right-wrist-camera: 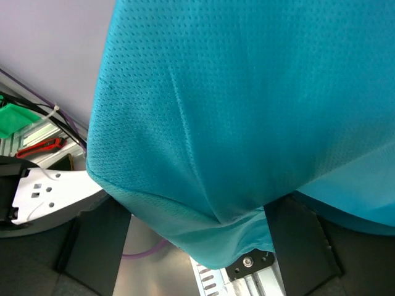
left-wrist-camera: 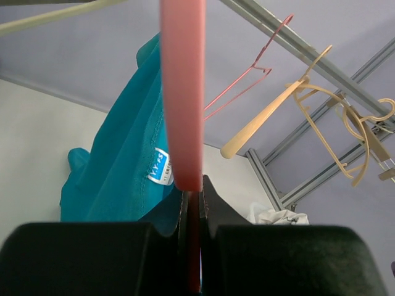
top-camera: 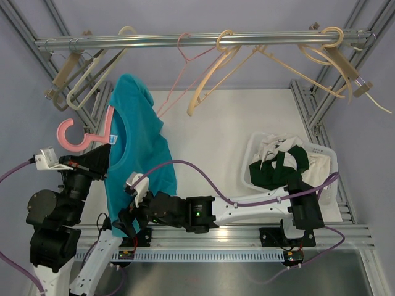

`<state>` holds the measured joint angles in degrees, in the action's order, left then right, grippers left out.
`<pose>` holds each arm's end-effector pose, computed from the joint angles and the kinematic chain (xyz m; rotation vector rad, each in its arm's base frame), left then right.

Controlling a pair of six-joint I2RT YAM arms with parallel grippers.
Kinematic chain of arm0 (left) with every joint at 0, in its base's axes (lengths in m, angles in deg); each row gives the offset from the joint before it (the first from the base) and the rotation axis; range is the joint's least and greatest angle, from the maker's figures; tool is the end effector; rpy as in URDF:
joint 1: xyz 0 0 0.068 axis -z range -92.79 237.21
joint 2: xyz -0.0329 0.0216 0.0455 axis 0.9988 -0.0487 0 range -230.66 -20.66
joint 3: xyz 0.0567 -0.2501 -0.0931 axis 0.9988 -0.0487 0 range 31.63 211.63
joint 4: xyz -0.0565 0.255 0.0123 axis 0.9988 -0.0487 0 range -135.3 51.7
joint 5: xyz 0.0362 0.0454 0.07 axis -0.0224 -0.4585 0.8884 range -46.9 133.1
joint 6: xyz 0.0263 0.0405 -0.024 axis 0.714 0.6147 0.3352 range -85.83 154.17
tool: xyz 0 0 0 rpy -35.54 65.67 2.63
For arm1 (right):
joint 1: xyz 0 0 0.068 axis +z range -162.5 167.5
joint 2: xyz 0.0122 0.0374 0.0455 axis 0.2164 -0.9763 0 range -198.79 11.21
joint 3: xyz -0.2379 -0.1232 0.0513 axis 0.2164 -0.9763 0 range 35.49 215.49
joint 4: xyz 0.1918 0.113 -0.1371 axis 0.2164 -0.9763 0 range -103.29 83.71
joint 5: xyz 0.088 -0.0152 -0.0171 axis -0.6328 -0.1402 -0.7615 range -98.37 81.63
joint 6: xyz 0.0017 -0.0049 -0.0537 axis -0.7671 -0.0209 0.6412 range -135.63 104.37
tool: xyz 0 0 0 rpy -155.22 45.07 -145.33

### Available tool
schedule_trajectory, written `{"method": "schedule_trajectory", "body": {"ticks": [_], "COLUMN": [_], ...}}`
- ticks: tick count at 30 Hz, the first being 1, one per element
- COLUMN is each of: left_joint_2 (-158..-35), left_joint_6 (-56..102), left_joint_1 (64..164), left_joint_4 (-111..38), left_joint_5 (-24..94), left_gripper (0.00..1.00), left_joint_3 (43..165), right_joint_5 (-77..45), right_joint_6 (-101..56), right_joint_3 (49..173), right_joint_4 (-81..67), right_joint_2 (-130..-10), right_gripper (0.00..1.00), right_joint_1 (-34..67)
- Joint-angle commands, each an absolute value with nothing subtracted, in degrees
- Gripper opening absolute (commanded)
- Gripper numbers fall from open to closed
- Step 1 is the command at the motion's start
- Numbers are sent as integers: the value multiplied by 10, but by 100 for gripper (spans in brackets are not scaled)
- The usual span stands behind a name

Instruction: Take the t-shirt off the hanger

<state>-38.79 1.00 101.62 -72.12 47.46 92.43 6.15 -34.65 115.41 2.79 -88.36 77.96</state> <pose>0.0169 -0.0015 0.4228 -0.2990 1.4156 -0.6304 0.0055 0.4215 0.3281 -0.9413 1.6517 1.1435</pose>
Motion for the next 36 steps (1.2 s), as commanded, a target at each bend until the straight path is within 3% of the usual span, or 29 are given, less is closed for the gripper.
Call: {"method": "schedule_trajectory", "body": {"ticks": [1,3,4,5,6,7,12,15,27,30,33,36], "left_joint_2": [-404,-409,-412,-415,-417,-419,-441,-460,-548,-563,-571,-563], "left_joint_6": [-18,-21,-20,-20,-18,-16,1,12,18,10,-6,8], "left_joint_1": [1018,1018,1019,1018,1018,1018,1018,1018,1018,1018,1018,1018], "left_joint_4": [-651,-643,-641,-638,-635,-634,-611,-581,-442,-428,-450,-526], "left_joint_5": [458,456,456,456,459,460,465,470,481,494,472,446], "left_gripper": [0,0,0,0,0,0,0,0,0,0,0,0], "left_joint_3": [937,932,932,931,932,933,942,950,1025,1055,1099,1141], "right_joint_5": [107,125,126,128,129,128,105,97,139,226,281,285], "right_joint_6": [-372,-373,-372,-373,-374,-374,-386,-389,-408,-393,-394,-398], "right_joint_3": [1152,1149,1147,1143,1136,1134,1124,1118,1087,1118,1142,1098], "right_joint_4": [42,36,35,36,39,43,40,33,-59,-142,-198,-165], "right_joint_2": [-877,-871,-870,-864,-861,-858,-852,-849,-865,-883,-898,-863], "right_gripper": [84,72,62,44,37,32,26,1,0,0,0,0], "right_joint_1": [786,787,786,787,787,786,789,796,832,851,861,862]}}
